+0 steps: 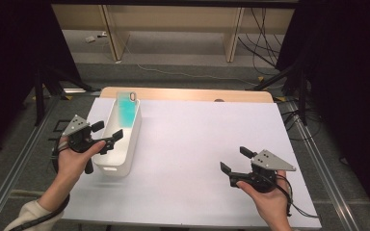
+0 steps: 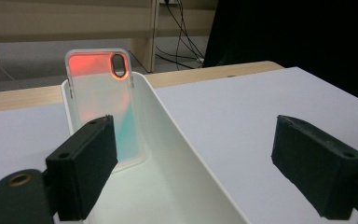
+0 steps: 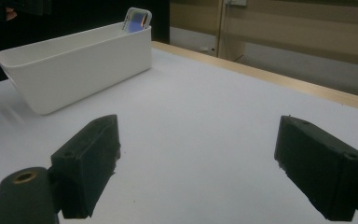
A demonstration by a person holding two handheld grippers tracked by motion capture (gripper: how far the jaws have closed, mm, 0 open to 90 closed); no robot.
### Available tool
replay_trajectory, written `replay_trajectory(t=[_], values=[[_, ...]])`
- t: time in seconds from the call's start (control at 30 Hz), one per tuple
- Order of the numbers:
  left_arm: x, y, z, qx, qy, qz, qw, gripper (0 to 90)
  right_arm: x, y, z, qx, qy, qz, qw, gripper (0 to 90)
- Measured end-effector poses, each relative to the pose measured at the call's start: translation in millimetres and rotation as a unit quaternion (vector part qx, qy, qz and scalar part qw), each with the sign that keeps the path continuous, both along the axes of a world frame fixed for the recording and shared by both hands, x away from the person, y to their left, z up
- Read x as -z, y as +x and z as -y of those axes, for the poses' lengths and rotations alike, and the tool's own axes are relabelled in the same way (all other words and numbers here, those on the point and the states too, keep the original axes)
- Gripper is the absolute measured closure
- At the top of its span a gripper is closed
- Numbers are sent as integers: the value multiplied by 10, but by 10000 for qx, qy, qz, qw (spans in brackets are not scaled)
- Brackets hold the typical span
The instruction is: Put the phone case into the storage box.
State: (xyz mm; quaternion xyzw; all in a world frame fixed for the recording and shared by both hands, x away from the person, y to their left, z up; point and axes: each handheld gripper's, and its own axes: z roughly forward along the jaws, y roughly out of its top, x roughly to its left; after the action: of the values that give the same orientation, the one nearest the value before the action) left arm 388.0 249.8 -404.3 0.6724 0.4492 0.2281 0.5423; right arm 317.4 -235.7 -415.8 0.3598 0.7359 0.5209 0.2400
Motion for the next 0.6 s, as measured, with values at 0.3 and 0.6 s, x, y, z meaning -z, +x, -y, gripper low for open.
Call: replay_trajectory(t=[0.3, 0.6], values=[[74, -123, 72, 190, 23, 20, 9998, 135, 1, -2, -2, -9, 2, -3, 10000, 153], [87, -234, 129, 327, 42, 132, 9994, 132, 3, -4, -10, -9, 28, -34, 10000, 153]])
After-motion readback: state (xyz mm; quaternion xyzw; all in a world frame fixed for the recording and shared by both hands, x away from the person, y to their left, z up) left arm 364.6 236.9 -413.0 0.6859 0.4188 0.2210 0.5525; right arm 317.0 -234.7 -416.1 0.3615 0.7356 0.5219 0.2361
